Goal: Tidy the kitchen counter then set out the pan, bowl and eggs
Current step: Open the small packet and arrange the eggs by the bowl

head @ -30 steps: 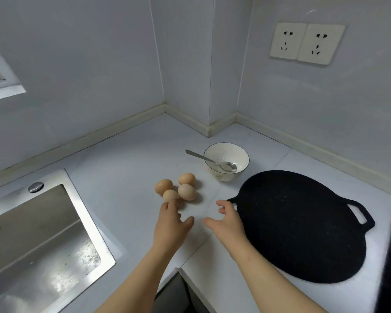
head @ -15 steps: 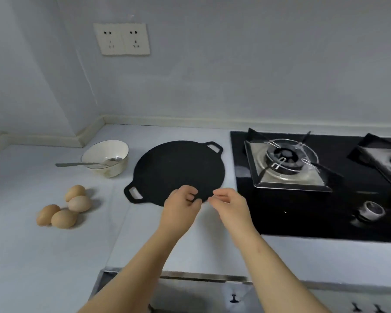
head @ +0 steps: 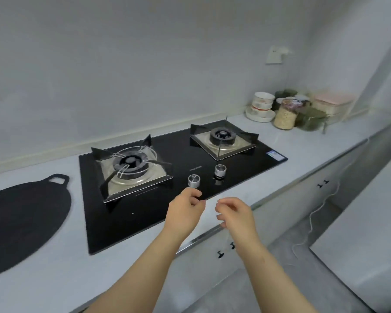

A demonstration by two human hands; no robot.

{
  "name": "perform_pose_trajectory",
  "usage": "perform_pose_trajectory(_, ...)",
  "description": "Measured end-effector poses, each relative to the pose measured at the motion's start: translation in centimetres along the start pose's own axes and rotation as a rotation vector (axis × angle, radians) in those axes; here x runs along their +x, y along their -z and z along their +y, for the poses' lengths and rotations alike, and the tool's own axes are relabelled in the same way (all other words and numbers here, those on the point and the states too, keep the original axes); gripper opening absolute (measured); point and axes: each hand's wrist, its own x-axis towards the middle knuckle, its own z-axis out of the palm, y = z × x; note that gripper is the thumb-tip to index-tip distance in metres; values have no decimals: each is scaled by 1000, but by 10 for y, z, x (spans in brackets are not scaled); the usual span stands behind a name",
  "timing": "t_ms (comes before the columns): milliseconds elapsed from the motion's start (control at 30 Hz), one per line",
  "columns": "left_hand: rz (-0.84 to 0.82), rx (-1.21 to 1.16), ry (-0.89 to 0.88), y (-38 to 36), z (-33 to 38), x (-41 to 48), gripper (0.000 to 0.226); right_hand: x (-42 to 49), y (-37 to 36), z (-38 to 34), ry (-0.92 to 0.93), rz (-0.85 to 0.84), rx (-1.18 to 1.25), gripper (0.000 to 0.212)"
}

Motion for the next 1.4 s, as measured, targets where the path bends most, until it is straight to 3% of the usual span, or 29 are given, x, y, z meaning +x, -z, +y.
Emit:
perform_pose_trajectory(200,-149,-39,-105,-116,71,15,9,34,125,3,-19,186,47,17)
perform_pose_trajectory(333,-276,-45,-200,-201,115,17,13,46,211,8,-1,332,94,15)
perform_pose_trajectory(733,-827,-69,-442,-401,221,-8,8,26,401,28,-55,920,180,16)
perform_pose_trajectory(1133,-1231,-20,-739,-518,338,-34,18,3,527,-13,31,1490,174,16)
perform_pose_trajectory(1267,-1251,-48,-825,-549,379,-49,15,-19,575,-19,65,1677,73,18)
perform_pose_trajectory(1333,-1247,-44,-916,-565,397,-63,16,-25,599,-13,-37,1683,-78,14)
perform_pose_trajectory(1400,-1275,3,-1053,-576,406,-77,19,-27,620,-3,-244,1569,-290,17)
